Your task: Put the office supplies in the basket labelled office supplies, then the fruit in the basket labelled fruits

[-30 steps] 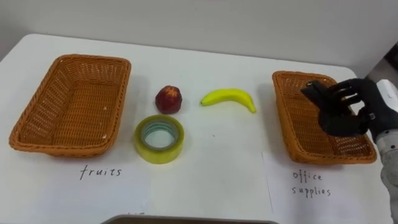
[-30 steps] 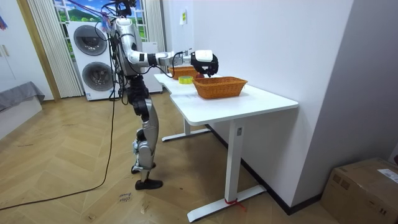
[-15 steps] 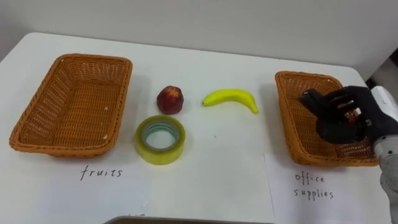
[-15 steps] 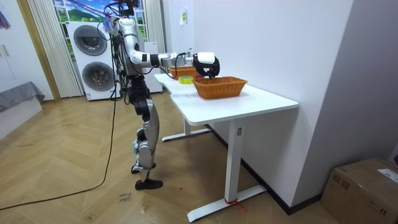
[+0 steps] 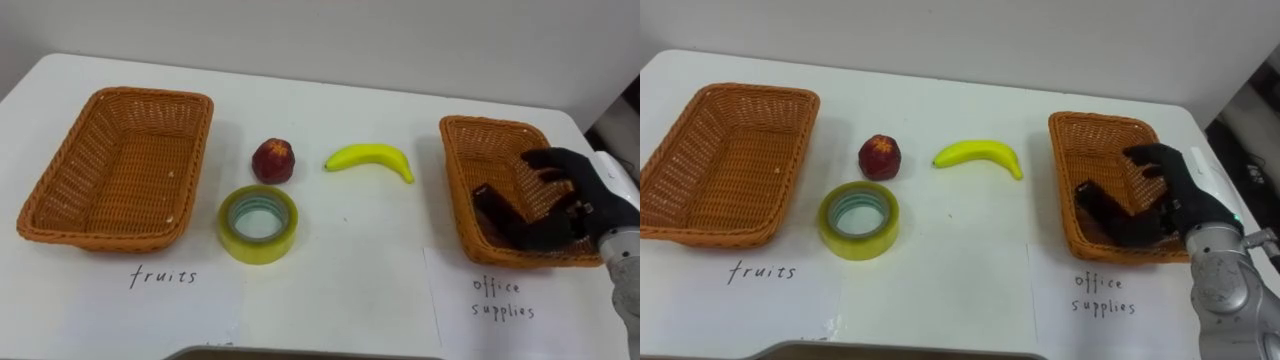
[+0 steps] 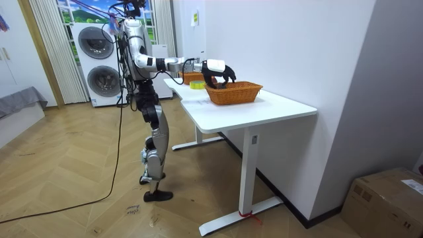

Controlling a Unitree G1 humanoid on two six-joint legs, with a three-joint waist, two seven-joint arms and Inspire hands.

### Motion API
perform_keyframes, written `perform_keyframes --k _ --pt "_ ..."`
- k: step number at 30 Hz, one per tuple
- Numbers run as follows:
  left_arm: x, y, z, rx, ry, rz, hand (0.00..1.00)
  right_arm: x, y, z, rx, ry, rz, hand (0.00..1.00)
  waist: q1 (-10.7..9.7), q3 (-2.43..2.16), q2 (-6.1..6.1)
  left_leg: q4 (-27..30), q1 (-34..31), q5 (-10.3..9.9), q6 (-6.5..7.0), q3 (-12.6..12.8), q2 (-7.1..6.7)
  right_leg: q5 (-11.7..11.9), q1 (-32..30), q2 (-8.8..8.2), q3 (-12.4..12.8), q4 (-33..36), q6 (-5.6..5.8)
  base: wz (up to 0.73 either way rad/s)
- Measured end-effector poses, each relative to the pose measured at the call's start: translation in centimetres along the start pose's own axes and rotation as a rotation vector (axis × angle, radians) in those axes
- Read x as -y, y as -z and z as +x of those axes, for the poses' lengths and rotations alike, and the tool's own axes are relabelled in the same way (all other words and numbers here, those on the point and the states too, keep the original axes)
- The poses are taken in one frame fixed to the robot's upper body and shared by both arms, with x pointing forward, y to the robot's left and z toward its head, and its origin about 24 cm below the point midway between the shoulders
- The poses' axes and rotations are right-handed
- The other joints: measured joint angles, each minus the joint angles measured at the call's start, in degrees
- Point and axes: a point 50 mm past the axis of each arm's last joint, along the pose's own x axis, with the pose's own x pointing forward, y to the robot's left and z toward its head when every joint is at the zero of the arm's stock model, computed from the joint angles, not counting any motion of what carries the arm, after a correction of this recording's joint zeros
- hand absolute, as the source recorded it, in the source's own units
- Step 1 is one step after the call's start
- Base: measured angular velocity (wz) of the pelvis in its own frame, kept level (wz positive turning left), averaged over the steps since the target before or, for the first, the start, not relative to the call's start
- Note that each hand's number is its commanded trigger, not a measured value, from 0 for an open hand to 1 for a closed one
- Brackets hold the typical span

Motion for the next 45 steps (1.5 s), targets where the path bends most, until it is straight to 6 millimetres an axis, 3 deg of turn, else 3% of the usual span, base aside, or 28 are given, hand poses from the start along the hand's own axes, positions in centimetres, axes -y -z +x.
perform_keyframes --k 36,45 --pt "-0.15 -0.59 0.07 0.022 -0.003 0.001 0.0 -0.04 -0.02 0.01 0.001 -0.01 -0.001 0.0 0.52 0.11 0.0 -0.17 -0.05 0.0 0.0 0.28 0.01 0.0 -0.48 0.09 0.31 0.04 0.0 0.0" --pt "-0.21 -0.56 0.06 0.022 -0.025 0.002 0.0 0.06 -0.12 0.06 0.01 0.007 0.061 0.0 1.04 0.36 0.08 -0.58 -0.05 -0.01 0.0 0.48 0.01 0.02 -0.46 0.09 0.71 -0.08 0.03 -0.02"
